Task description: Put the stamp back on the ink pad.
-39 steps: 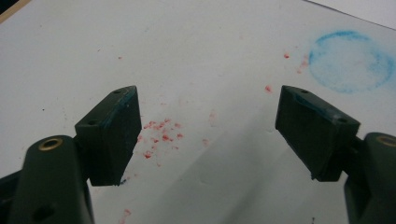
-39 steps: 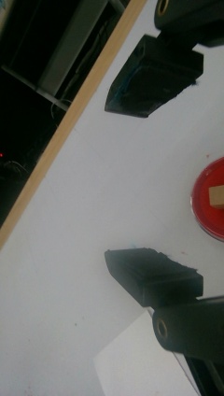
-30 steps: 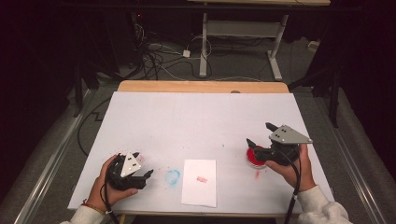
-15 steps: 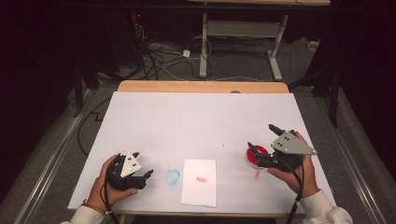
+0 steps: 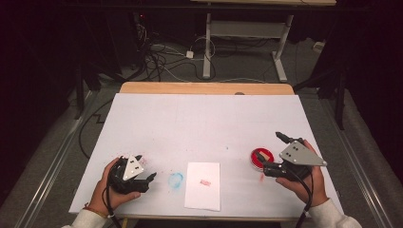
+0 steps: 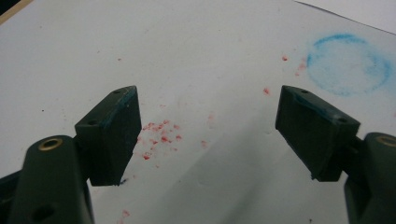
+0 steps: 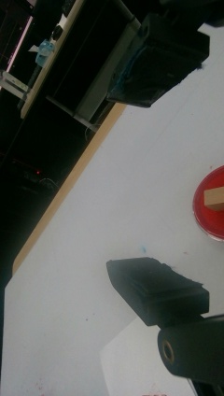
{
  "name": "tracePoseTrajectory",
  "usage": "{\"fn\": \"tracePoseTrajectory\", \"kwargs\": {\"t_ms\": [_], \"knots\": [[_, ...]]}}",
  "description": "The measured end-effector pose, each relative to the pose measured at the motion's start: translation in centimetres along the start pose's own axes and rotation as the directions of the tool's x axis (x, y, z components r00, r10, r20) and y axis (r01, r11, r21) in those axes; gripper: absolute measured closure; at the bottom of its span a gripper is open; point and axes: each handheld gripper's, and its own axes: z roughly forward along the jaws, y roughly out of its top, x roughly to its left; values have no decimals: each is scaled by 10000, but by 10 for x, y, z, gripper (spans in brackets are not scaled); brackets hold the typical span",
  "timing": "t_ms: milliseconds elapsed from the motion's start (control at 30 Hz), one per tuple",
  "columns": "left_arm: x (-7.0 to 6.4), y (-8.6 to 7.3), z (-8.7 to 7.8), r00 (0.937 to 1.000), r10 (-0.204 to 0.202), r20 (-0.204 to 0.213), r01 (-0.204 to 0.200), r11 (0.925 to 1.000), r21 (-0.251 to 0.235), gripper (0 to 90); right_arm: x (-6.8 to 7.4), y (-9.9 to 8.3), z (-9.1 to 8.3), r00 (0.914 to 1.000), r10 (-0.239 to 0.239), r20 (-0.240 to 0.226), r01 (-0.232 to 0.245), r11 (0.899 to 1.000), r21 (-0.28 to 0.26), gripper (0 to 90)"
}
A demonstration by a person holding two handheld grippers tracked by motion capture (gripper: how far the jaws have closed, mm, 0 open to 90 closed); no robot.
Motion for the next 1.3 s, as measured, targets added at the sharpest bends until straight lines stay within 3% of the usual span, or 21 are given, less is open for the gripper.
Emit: {"fn": "tracePoseTrajectory", "kwargs": {"t_ms": [733,1300], "knots": [[-2,1,1,10000,55,16,-55,10000,-5,218,1,-26,-12,9999,-160,12,160,9997,184,165],[-5,4,2,9998,151,118,-150,9999,-65,218,-9,-64,-19,9993,383,-15,-381,9969,695,167]]}}
